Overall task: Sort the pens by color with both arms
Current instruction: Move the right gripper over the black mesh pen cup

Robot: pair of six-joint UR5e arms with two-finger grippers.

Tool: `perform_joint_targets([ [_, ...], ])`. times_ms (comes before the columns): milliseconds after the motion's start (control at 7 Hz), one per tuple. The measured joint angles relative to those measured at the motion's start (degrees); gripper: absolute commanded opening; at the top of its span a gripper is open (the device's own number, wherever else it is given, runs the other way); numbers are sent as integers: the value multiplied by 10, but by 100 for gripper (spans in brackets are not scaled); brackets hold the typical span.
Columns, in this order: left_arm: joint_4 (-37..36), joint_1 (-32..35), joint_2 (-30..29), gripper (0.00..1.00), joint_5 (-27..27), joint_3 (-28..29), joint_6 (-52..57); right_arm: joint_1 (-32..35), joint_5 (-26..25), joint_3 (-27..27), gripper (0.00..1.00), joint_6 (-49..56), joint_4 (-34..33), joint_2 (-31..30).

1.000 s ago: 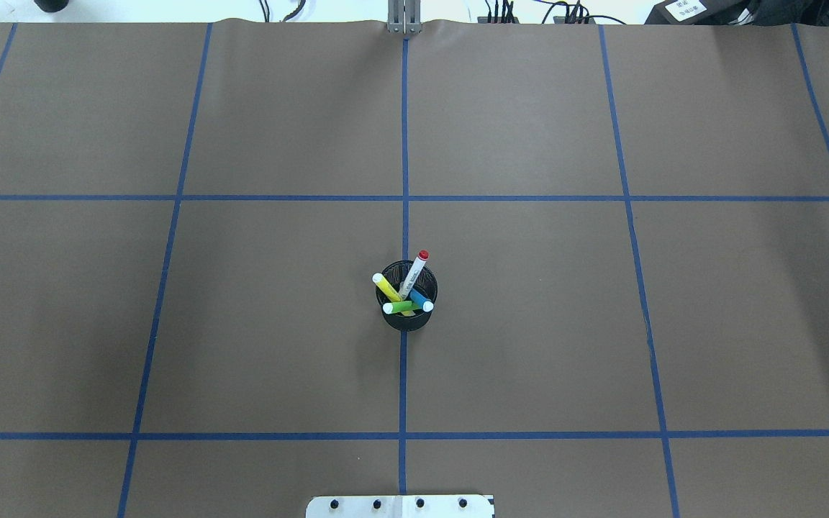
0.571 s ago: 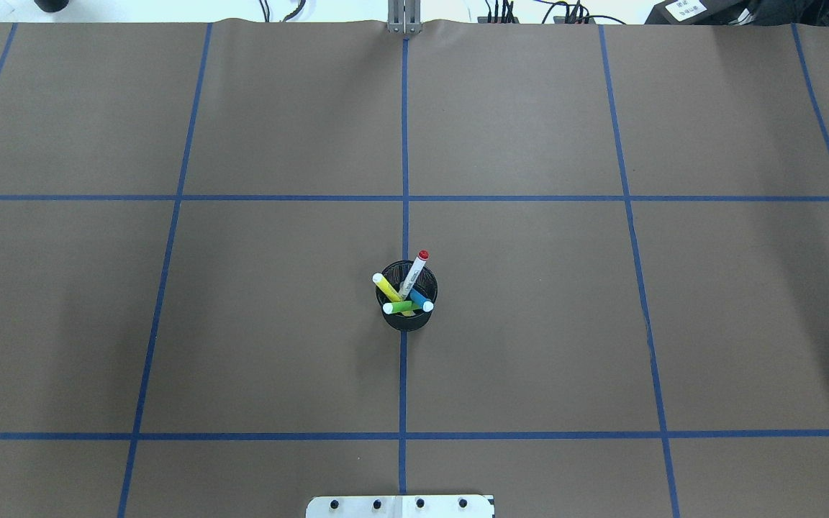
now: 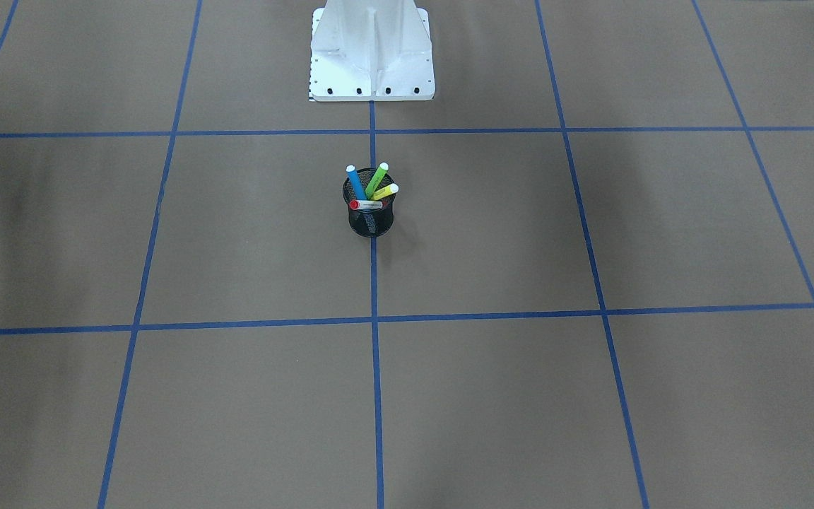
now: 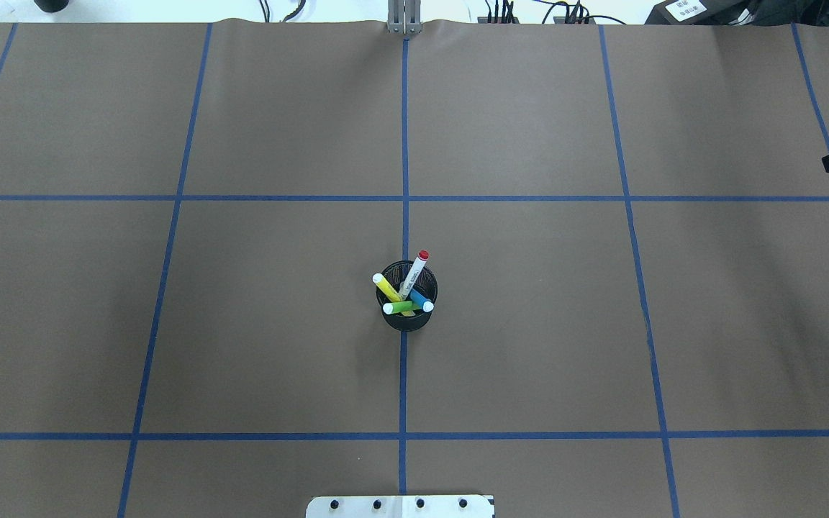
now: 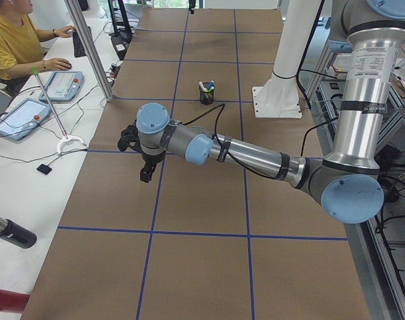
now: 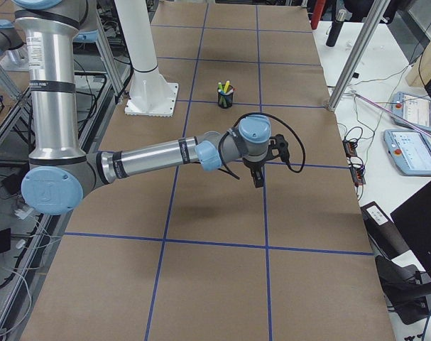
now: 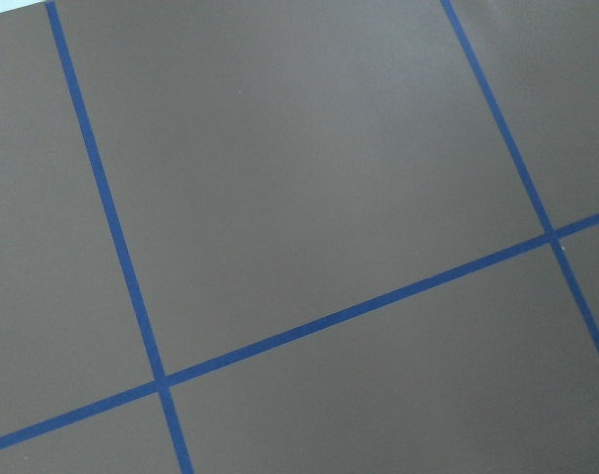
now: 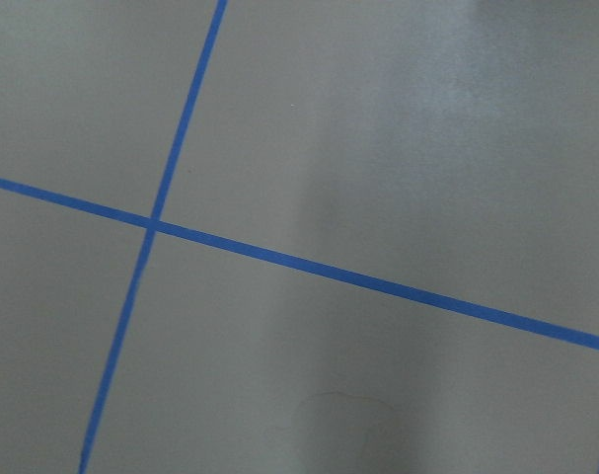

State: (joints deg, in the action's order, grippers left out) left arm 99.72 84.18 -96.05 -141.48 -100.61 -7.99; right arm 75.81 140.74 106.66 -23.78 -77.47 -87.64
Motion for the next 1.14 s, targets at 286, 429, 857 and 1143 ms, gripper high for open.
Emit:
perform_joint_targets([
  [286, 5, -35, -11, 100, 4, -13, -56, -73, -46, 47, 100, -154, -1, 25],
  [429, 4, -50, -17, 100, 12, -17, -87, -107, -57, 62, 100, -227, -2, 40],
  [857, 3, -111, -26, 100, 70, -41, -209, -221, -88, 83, 99, -447, -6, 108],
  [1143, 2, -158, -41, 100, 100, -49, -288, -310, -155, 90, 98, -560, -19, 148],
])
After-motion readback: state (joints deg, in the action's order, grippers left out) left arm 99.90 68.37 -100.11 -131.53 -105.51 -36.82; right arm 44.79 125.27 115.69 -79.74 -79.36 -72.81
